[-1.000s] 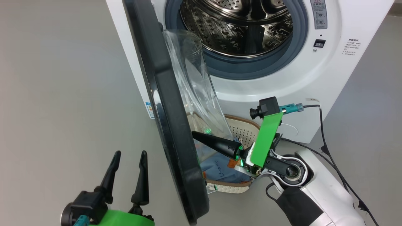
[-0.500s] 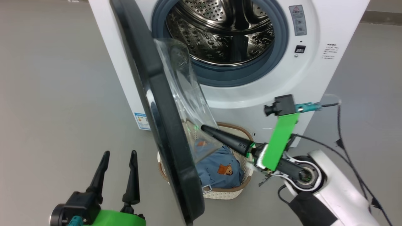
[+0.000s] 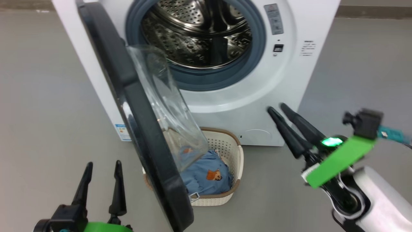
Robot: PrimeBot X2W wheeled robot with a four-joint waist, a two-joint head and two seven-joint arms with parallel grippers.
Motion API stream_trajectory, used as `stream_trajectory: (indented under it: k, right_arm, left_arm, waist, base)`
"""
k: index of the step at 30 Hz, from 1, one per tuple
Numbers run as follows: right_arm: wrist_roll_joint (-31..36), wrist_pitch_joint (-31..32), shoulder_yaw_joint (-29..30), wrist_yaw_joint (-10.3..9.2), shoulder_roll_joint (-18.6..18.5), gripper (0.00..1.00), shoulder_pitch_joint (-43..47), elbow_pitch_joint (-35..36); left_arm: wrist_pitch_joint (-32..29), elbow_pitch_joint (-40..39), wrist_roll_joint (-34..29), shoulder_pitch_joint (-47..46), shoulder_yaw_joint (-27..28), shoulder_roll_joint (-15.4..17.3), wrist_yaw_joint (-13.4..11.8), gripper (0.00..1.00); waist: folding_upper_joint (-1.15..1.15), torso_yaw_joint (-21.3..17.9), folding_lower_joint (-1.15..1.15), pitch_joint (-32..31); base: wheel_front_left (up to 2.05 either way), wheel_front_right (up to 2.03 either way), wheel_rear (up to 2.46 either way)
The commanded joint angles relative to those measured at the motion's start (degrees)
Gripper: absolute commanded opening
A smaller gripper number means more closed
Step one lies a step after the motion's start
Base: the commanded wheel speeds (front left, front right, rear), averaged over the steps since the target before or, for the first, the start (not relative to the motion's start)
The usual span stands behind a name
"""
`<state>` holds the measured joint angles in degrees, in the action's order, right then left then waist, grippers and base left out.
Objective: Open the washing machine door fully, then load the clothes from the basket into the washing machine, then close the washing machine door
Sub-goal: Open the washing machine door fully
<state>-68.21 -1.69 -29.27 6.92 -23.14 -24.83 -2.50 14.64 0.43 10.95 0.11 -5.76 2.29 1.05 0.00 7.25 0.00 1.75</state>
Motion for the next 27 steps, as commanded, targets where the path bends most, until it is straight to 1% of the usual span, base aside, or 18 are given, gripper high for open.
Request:
stream_trajectory:
  k: [1,4,6,9,15,16,17,23,27]
  right_arm:
    - [1.93,-2.83,-1.24,0.57,-1.24,1.00,1.23,0.43]
    - [6.02,-10.07,-2.62,0.57,-4.15,1.00,2.86,-3.41]
    - [9.40,-12.21,-2.82,0.57,-5.41,1.00,3.70,-6.13]
    - [14.15,-13.20,-0.17,0.57,-5.54,1.00,5.36,-9.19]
    - [22.96,-13.29,14.00,0.57,-0.14,1.00,12.34,-7.97]
    - [25.79,-13.30,17.63,0.57,1.63,1.00,15.05,-6.91]
    - [27.41,-13.30,19.44,0.57,2.43,1.00,16.24,-6.37]
    - [34.62,-13.30,28.05,0.57,7.61,1.00,22.42,-3.55]
    - [38.98,-13.30,31.37,0.57,9.96,1.00,25.40,-2.68]
  left_arm:
    - [0.36,-1.56,-0.75,-0.64,2.35,0.59,0.29,1.00]
    - [0.36,-1.49,-1.21,-0.04,3.29,0.59,0.65,1.00]
    - [0.36,-1.47,-1.38,0.32,3.92,0.59,0.74,1.00]
    - [0.36,-1.47,-1.54,0.73,4.66,0.59,0.88,1.00]
    - [0.36,-1.23,-1.84,0.70,5.41,0.59,1.25,1.00]
    - [0.36,-1.14,-1.80,0.59,5.59,0.59,1.26,1.00]
    - [0.36,-1.12,-1.76,0.54,5.66,0.59,1.28,1.00]
    - [0.36,-0.77,-1.55,0.63,5.57,0.59,1.31,1.00]
    - [0.36,-0.66,-1.25,0.93,5.41,0.59,1.07,1.00]
  waist:
    - [0.00,-1.47,0.00,-0.28]
    - [0.00,-2.74,0.00,-0.61]
    - [0.00,-3.53,0.00,-0.87]
    - [0.00,-4.44,0.00,-0.99]
    - [0.00,-5.22,0.00,-0.79]
    - [0.00,-5.21,0.00,-0.72]
    - [0.00,-5.21,0.00,-0.66]
    - [0.00,-5.01,0.00,-0.62]
    - [0.00,-4.93,0.00,-0.66]
  base:
    - [0.00,0.00,0.00]
    - [0.00,0.00,0.00]
    - [0.00,0.00,0.00]
    - [0.00,0.00,0.00]
    - [0.00,0.00,0.00]
    - [0.00,0.00,0.00]
    - [0.00,0.00,0.00]
    - [0.00,0.00,0.00]
    - [0.00,0.00,0.00]
